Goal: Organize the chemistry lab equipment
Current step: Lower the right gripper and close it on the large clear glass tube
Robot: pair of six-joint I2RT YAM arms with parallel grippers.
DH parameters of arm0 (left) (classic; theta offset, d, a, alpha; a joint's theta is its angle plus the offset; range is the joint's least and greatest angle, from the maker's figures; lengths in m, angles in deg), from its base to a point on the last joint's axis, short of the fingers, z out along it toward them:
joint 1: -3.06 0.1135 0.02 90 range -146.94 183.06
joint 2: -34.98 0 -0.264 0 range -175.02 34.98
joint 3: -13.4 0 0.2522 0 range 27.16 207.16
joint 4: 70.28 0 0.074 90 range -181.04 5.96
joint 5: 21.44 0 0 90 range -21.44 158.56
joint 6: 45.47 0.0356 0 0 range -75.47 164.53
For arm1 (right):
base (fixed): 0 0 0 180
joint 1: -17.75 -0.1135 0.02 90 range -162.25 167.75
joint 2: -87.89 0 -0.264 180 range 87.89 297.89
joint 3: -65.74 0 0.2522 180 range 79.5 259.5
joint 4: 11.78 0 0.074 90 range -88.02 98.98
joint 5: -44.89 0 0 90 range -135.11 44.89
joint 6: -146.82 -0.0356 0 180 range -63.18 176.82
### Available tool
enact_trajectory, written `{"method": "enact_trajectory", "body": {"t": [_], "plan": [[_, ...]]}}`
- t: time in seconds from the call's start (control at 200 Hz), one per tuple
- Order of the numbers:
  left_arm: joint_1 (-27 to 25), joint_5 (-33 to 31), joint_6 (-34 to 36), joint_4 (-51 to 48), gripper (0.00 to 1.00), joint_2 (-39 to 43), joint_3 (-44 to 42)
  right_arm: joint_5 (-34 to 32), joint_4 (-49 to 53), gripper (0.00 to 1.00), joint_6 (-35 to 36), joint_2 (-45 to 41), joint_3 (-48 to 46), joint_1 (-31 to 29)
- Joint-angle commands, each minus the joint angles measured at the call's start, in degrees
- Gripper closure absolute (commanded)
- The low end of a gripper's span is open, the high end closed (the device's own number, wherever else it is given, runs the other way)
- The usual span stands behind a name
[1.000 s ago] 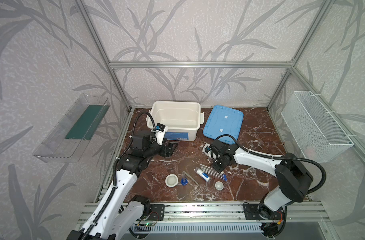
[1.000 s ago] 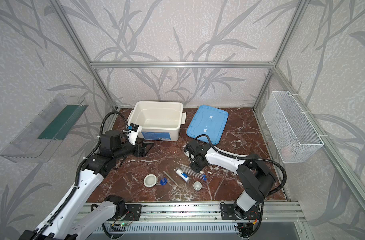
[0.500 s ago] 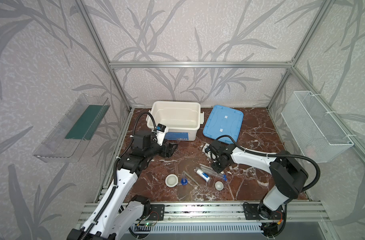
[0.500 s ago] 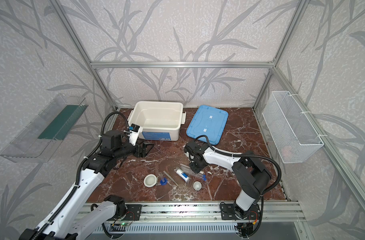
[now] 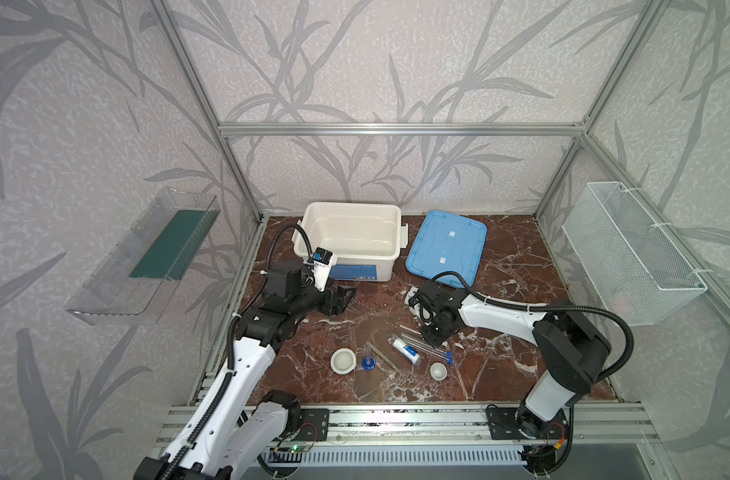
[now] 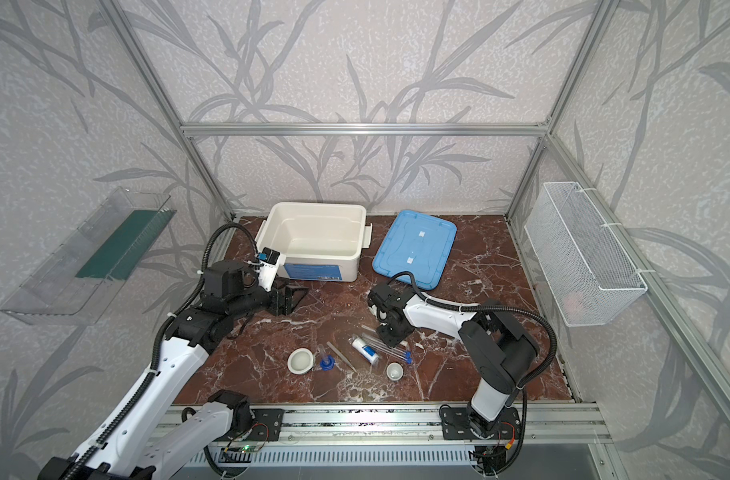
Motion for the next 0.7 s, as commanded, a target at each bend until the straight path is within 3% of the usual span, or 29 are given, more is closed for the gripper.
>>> {"method": "enact_trajectory", "body": {"t": [0.0,0.34,0.695], "plan": [[-0.2,0.8,1.6,-0.6,0.23,0.1,0.8,2.1,0.2,0.72,0.6,1.8,1.6,-0.3],[-0.2,0.7,1.7,-0.9,0.23,0.3,0.9,3.1,0.8,0.74,1.1,4.3,3.0,-0.3],[-0.3,0.2,2.4,-1.8,0.23,-0.1,1.8,1.6,5.0,0.84,4.9,-1.2,4.7,-0.3]]}}
